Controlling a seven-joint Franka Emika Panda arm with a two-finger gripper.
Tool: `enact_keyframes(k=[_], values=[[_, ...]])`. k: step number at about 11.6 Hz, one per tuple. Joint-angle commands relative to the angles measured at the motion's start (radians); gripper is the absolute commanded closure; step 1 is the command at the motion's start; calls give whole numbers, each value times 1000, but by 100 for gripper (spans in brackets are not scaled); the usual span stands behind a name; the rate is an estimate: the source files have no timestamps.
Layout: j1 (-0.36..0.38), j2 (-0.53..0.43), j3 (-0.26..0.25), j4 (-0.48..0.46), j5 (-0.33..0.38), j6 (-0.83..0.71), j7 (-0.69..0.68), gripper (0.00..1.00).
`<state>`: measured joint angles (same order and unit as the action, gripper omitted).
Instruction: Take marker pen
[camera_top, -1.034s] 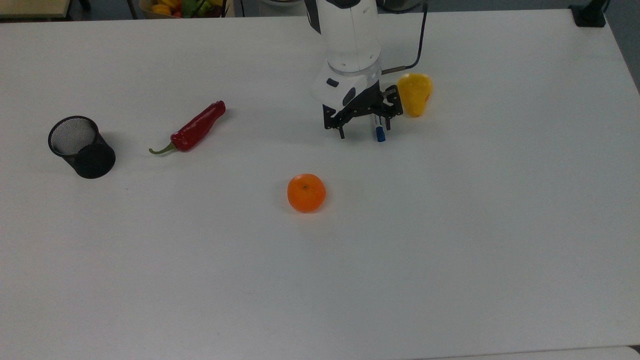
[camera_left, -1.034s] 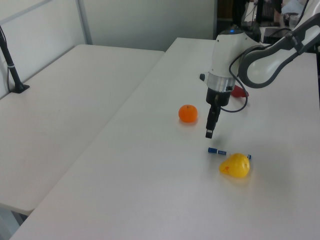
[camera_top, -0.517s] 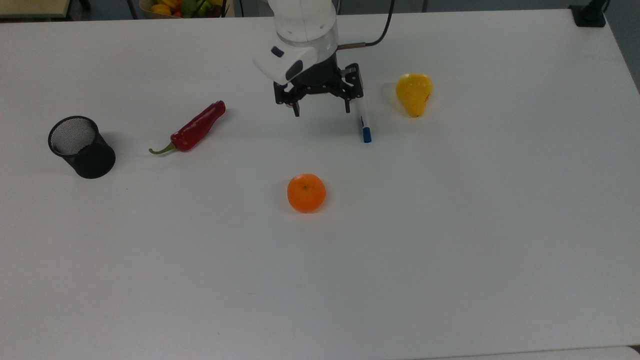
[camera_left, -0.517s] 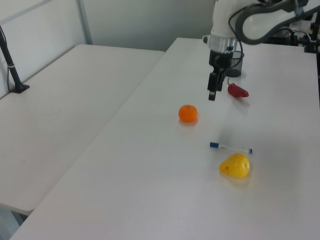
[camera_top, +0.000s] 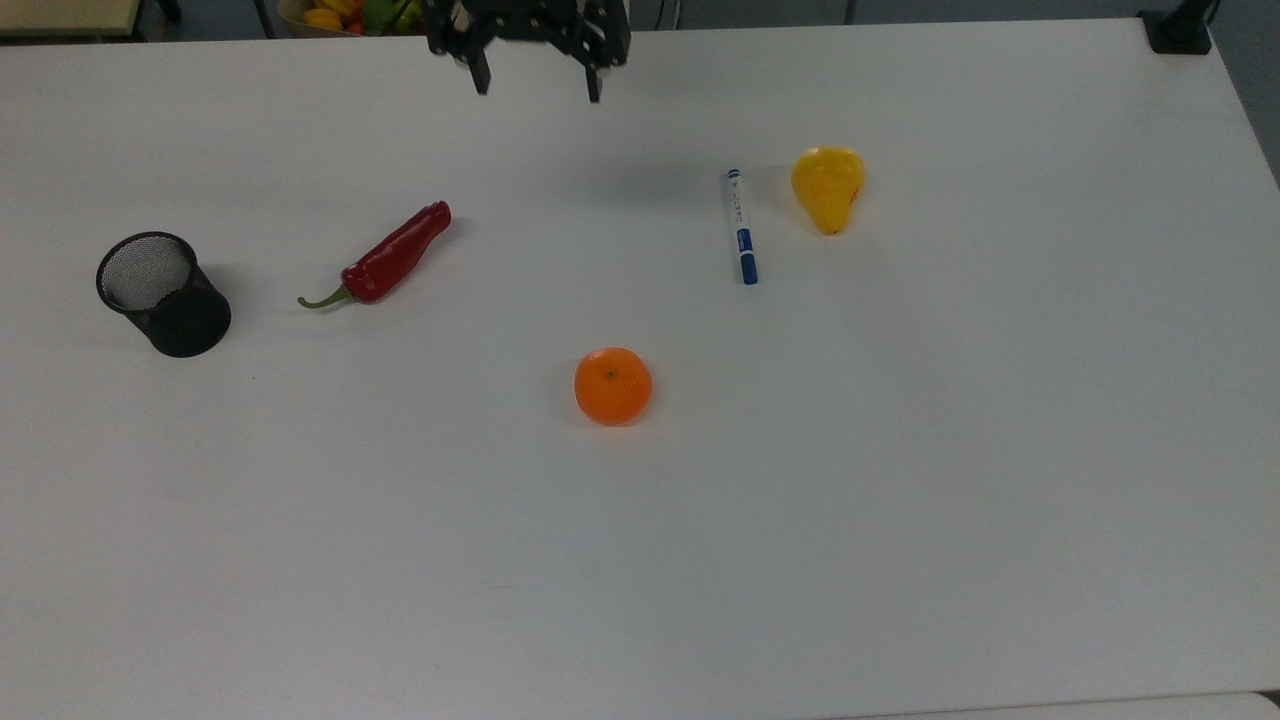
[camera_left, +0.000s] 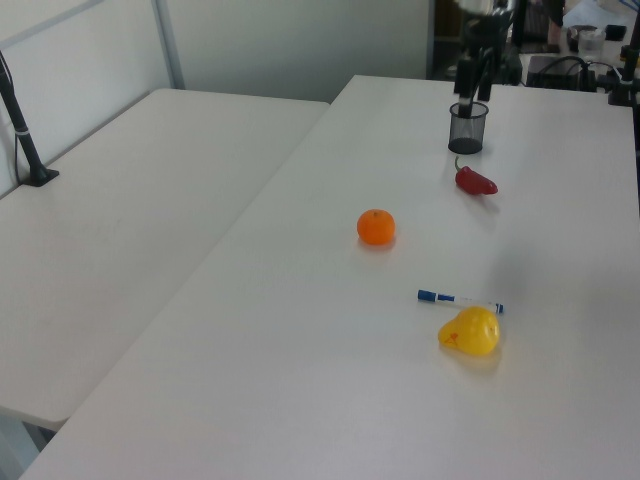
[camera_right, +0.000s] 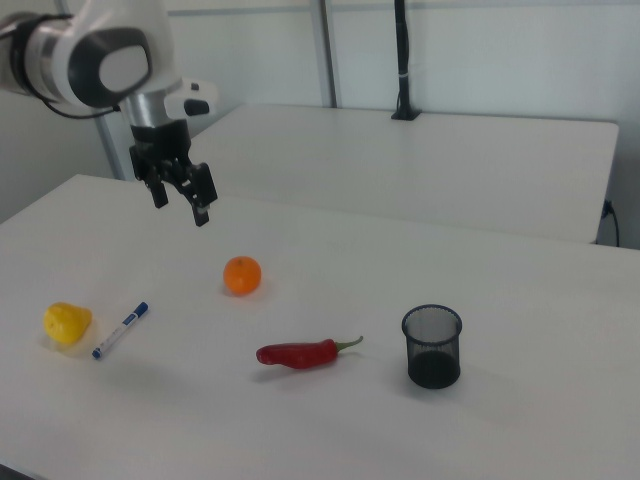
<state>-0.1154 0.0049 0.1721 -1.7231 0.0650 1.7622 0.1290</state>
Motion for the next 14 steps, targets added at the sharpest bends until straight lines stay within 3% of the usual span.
enact_keyframes(k=[1, 7, 10, 14], values=[[45, -75, -83, 74, -13, -169, 32, 0], [177, -108, -218, 85, -14, -147, -50, 0], [203, -76, -243, 83, -13, -93, -199, 0], [201, -51, -244, 82, -13, -58, -298, 0]])
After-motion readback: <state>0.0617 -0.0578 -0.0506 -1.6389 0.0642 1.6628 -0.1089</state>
